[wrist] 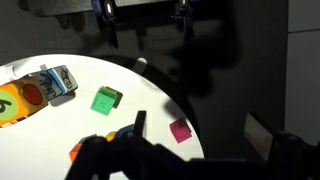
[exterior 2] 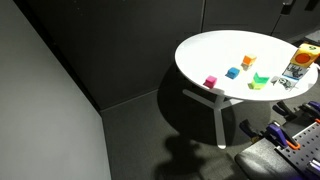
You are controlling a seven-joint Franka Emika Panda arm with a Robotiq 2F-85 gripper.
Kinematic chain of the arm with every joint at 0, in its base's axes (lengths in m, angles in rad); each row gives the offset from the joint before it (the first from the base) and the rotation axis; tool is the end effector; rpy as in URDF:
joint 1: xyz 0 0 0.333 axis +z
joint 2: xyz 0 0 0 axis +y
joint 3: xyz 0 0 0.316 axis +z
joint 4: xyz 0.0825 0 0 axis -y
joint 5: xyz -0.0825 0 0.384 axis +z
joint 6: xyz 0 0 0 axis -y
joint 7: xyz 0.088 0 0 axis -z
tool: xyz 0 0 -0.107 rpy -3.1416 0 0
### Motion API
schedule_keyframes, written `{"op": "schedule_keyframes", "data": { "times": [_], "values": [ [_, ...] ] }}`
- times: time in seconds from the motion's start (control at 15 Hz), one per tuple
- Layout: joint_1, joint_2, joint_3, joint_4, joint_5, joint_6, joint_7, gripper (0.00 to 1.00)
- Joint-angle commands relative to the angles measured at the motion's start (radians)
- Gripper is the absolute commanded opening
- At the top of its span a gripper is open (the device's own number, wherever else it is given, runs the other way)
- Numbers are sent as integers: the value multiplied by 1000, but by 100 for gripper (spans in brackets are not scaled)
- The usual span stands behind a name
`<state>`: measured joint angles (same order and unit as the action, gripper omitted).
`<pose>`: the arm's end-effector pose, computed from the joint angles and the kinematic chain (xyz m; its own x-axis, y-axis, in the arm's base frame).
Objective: Put the blue block onto the pink block then move the green block next to it
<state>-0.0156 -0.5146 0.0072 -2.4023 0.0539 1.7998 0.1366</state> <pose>0.3852 0.0015 0.4932 0.9830 -0.1576 -0.0937 -0.1615 -0.9862 -0.0352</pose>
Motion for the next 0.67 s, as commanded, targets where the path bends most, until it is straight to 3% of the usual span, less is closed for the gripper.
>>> {"op": "schedule_keyframes", "data": {
  "times": [0.0, 0.6],
  "values": [
    [-12, 35, -30, -26, 4, 124, -61, 100],
    [-24, 189, -108, -23, -16, 369, -284, 100]
  ]
}}
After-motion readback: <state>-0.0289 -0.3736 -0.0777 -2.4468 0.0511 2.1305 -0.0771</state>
